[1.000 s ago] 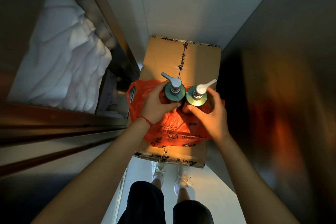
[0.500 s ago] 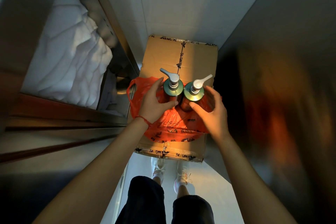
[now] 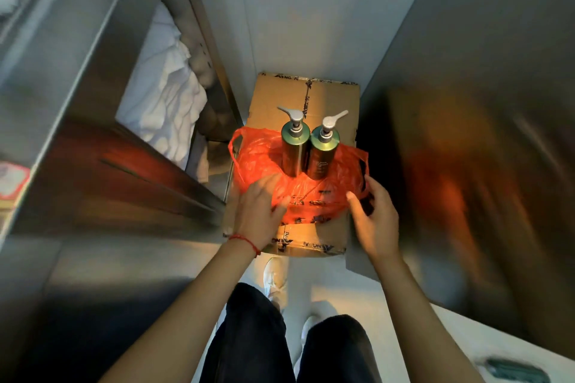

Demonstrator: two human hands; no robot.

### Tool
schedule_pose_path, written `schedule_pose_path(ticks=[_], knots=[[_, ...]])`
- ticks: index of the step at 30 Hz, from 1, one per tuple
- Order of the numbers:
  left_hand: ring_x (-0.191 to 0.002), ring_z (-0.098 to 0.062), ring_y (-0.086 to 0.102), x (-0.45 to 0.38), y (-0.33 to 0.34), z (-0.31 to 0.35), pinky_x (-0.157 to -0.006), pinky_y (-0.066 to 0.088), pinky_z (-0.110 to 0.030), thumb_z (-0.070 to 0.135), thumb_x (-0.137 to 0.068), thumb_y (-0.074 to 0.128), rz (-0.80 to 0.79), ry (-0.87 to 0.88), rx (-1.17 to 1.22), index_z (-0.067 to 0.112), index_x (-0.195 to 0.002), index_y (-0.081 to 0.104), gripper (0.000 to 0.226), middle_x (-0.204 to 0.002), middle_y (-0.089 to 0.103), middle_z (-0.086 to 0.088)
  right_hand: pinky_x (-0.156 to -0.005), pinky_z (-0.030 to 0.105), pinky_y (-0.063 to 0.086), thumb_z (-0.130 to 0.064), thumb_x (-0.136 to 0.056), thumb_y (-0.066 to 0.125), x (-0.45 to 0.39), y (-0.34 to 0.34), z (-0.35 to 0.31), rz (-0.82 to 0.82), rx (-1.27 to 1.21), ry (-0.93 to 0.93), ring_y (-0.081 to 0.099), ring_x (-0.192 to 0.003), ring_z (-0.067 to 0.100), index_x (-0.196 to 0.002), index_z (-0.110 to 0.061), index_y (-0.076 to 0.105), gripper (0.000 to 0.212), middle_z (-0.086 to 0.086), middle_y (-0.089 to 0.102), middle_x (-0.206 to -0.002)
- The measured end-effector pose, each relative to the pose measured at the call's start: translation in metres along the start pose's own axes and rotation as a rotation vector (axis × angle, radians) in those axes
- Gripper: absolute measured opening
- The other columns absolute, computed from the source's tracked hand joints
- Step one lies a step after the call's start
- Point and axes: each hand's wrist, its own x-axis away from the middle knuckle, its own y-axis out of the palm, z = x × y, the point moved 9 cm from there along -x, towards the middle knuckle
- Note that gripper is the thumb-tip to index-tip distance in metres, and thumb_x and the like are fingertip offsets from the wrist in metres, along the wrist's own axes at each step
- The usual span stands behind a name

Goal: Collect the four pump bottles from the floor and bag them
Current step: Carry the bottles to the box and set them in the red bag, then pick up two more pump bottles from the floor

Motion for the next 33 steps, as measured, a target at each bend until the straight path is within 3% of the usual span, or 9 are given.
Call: schedule_pose_path(ticks=[5, 8, 11, 14, 18, 26, 33], knots=[[-0.116, -0.034, 0.051, 0.064, 0.004, 0.029, -0.1, 0.038, -0.046, 0.016, -0.081, 0.06, 0.039, 0.135, -0.075, 0.001, -0.121, 0.053, 0.044, -0.123, 0.057, -0.02, -0.103, 0.027, 0.029, -0.026, -0.088, 0.057, 0.054, -0.017, -0.002, -0.075, 0.14, -0.074, 0.042, -0.129, 0.023, -0.133, -0.012, 0.043, 0.05, 0.011, 0.047, -0.139], [-0.121, -0.033, 0.047, 0.106, 0.009, 0.041, -0.104, 0.032, -0.046, 0.022, -0.082, 0.054, 0.063, 0.158, -0.131, 0.003, -0.122, 0.052, 0.045, -0.127, 0.055, -0.019, -0.104, 0.028, 0.028, -0.028, -0.088, 0.056, 0.097, -0.03, 0.005, -0.132, 0.204, -0.088, 0.038, -0.132, 0.022, -0.135, -0.013, 0.042, 0.051, 0.009, 0.044, -0.142], [-0.128, -0.029, 0.039, 0.143, 0.018, 0.053, -0.108, 0.025, -0.04, 0.023, -0.087, 0.056, 0.014, 0.167, -0.193, 0.007, -0.128, 0.046, 0.046, -0.136, 0.047, -0.015, -0.106, 0.029, 0.026, -0.03, -0.089, 0.055, 0.139, -0.049, 0.013, -0.16, 0.245, -0.094, 0.037, -0.133, 0.021, -0.135, -0.011, 0.041, 0.052, 0.009, 0.042, -0.143], [-0.126, -0.034, 0.042, 0.178, 0.021, 0.075, -0.107, 0.028, -0.045, 0.018, -0.085, 0.06, -0.031, 0.255, -0.267, 0.002, -0.125, 0.049, 0.045, -0.132, 0.05, -0.02, -0.105, 0.028, 0.027, -0.03, -0.089, 0.054, 0.178, -0.075, 0.019, -0.135, 0.258, -0.071, 0.037, -0.133, 0.022, -0.134, -0.013, 0.042, 0.05, 0.008, 0.042, -0.144], [-0.114, -0.039, 0.053, 0.214, 0.021, 0.111, -0.096, 0.039, -0.057, 0.015, -0.076, 0.071, -0.037, 0.431, -0.332, -0.001, -0.115, 0.057, 0.045, -0.121, 0.059, -0.022, -0.105, 0.029, 0.029, -0.03, -0.089, 0.054, 0.23, -0.119, 0.027, -0.006, 0.274, -0.011, 0.037, -0.133, 0.02, -0.135, -0.017, 0.041, 0.05, 0.005, 0.043, -0.143], [-0.114, -0.039, 0.054, 0.271, 0.043, 0.179, -0.093, 0.042, -0.06, 0.02, -0.073, 0.074, -0.135, 0.789, -0.352, 0.002, -0.116, 0.058, 0.049, -0.121, 0.06, -0.019, -0.102, 0.028, 0.027, -0.034, -0.088, 0.053, 0.353, -0.206, 0.063, 0.308, 0.331, 0.19, 0.039, -0.131, 0.02, -0.135, -0.017, 0.041, 0.051, 0.005, 0.045, -0.142], [-0.113, -0.038, 0.055, 0.326, 0.089, 0.249, -0.091, 0.041, -0.059, 0.032, -0.08, 0.053, -0.302, 0.999, -0.354, 0.003, -0.115, 0.058, 0.046, -0.121, 0.06, -0.019, -0.1, 0.03, 0.028, -0.042, -0.087, 0.047, 0.465, -0.278, 0.101, 0.582, 0.356, 0.422, 0.041, -0.13, 0.021, -0.134, -0.017, 0.043, 0.054, 0.005, 0.046, -0.141]])
